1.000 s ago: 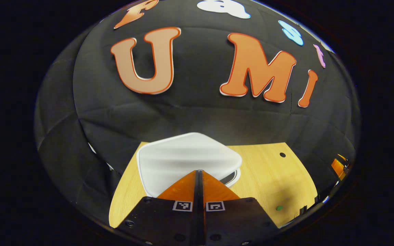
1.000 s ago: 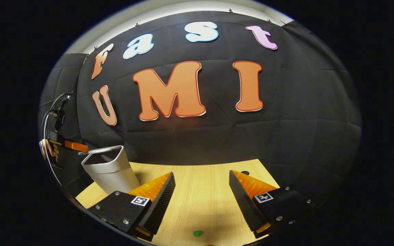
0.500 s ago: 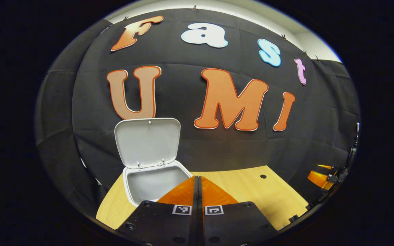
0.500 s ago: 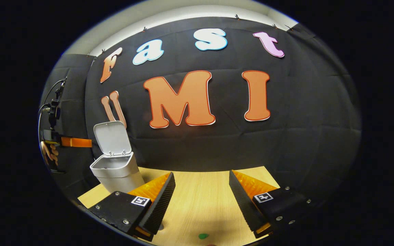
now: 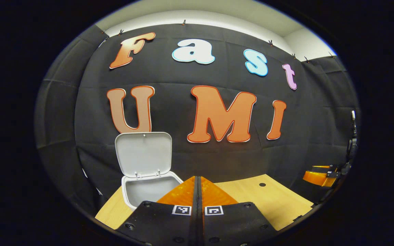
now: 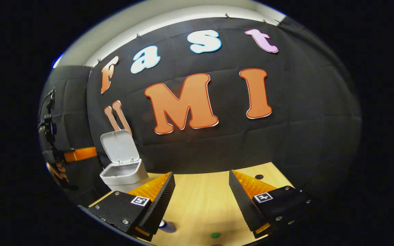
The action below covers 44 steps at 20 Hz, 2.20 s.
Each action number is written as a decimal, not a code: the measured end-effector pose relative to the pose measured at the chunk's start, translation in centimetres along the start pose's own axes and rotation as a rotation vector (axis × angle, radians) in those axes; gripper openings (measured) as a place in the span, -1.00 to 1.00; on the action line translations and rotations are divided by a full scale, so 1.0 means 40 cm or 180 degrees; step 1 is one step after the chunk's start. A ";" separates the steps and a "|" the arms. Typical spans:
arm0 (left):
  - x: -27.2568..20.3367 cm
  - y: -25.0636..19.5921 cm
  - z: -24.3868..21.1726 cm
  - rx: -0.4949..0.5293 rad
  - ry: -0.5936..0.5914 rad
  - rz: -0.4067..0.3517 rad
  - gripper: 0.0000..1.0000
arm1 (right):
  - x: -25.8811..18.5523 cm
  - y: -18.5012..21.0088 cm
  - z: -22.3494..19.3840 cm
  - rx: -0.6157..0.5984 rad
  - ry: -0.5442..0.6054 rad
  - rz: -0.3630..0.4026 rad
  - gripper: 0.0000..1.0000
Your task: Press the lid of the desktop garbage bin to open it, pick up the crumpled paper on the desktop and throw it into the bin, then pick up the pop can on the desktop and drop it into the bin, and finally close the garbage bin lid.
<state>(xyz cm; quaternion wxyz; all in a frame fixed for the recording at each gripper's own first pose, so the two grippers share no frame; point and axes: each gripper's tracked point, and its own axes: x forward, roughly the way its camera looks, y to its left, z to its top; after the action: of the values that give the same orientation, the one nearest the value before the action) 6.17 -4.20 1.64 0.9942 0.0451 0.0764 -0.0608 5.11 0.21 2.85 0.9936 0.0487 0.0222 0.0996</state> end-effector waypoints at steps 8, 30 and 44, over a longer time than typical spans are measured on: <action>-0.020 -0.001 0.016 -0.0057 -0.0229 0.0180 -0.92 | -0.009 -0.020 -0.013 -0.0268 0.0030 -0.0148 0.88; -0.003 0.008 -0.125 -0.0064 0.0084 0.0050 0.82 | 0.062 -0.055 -0.337 -0.0630 0.1148 -0.0316 0.89; 0.042 0.054 -0.219 0.0068 0.0259 0.0058 0.86 | -0.030 -0.181 -0.761 -0.0483 0.2968 -0.0714 0.92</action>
<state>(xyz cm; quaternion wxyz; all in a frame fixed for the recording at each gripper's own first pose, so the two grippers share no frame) 6.83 -1.39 -7.06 0.9902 0.0589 0.1158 -0.0507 3.72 -4.28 -28.09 0.8831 -0.0764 0.4629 0.0044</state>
